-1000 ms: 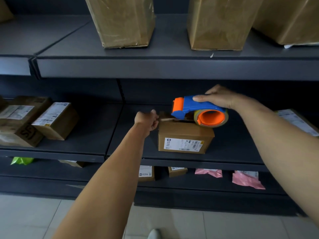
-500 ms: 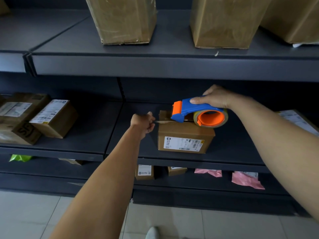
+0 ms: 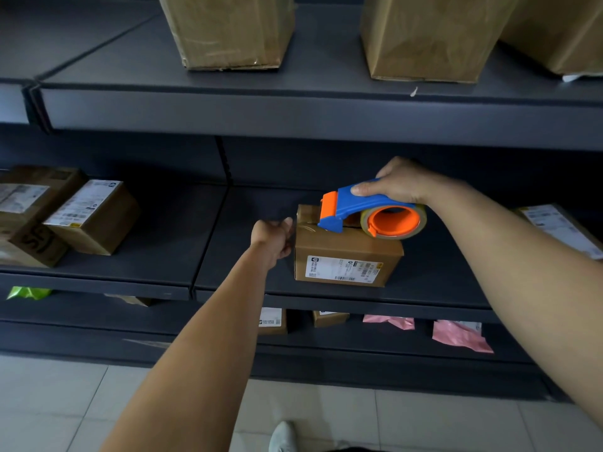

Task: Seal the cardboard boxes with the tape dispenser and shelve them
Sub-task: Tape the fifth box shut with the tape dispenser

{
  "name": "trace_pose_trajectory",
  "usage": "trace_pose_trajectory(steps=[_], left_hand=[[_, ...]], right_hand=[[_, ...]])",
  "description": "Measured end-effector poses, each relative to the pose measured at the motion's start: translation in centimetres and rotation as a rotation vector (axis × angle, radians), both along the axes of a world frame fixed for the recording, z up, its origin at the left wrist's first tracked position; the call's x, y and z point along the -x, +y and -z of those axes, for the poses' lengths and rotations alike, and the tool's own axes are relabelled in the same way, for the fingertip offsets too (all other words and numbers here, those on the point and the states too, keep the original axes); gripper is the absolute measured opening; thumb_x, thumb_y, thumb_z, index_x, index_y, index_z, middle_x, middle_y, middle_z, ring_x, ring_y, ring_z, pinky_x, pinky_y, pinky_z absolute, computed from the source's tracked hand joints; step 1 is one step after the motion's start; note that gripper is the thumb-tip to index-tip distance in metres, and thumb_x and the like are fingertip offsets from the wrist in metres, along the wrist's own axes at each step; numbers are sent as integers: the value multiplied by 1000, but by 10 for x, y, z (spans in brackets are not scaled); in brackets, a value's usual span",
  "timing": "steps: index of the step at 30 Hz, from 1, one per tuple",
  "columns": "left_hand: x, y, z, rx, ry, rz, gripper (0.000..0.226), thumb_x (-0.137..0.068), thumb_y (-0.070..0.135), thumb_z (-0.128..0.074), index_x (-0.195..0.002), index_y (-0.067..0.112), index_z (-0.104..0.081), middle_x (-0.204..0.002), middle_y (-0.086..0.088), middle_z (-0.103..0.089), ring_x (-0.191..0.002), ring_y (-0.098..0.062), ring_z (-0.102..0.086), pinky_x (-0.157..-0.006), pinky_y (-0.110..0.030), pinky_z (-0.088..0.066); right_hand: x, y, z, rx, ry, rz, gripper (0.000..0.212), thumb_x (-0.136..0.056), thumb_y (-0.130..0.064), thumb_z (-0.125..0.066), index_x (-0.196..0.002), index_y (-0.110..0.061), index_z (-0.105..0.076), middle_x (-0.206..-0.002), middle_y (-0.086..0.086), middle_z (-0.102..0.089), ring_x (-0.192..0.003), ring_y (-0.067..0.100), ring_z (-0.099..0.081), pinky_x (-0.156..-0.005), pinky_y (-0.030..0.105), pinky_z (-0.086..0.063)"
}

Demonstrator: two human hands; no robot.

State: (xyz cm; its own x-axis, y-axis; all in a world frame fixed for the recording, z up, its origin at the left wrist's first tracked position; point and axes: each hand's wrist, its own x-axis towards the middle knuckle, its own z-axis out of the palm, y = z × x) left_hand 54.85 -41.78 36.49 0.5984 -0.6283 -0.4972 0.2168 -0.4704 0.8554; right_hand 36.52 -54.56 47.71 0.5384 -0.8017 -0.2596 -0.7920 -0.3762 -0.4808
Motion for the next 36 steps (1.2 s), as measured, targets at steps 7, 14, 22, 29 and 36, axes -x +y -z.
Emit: trace_pose_trajectory(steps=[7,14,22,29,36], left_hand=[[8,3,11,-44,-14,-21,32,-92,43,-57,-78,15,-51,-71,-4,-54,-61,-16,-50,-48,-24,-46],[7,21,26,-224,-261,-28,26,-86,24,-67,-70,11,-52,-68,-5,-54,-64,-23,-52,-63,-30,-46],[29,-7,-28,222,-332,45,25,-98,15,-49,-117,15,-65,-108,6,-62,-98,-4,-52,-83,-17,-37],[32,-3,-3,263,-366,164,34,-101,15,-44,-132,15,-57,-141,5,-51,-131,-10,-44,-101,-14,-29],[16,-8,2,229,-443,272,35,-101,22,-45,-135,21,-55,-141,12,-50,-122,-1,-46,-82,-3,-32]], right_hand=[[-5,5,3,13,-4,34,51,-70,-64,-71,-64,-15,-59,-61,4,-59,-59,20,-56,-55,28,-39],[-8,4,2,11,7,42,50,-70,-64,-70,-65,-16,-56,-63,3,-59,-60,20,-56,-55,28,-38],[-7,3,-1,5,15,22,51,-70,-64,-70,-64,-15,-57,-61,4,-59,-58,20,-56,-55,29,-39],[-2,4,-12,-65,80,-26,54,-68,-69,-66,-66,-16,-58,-63,3,-61,-60,18,-56,-56,27,-40],[10,-1,-23,-178,82,-83,49,-73,-65,-63,-72,-16,-61,-69,3,-64,-62,16,-56,-59,27,-41]])
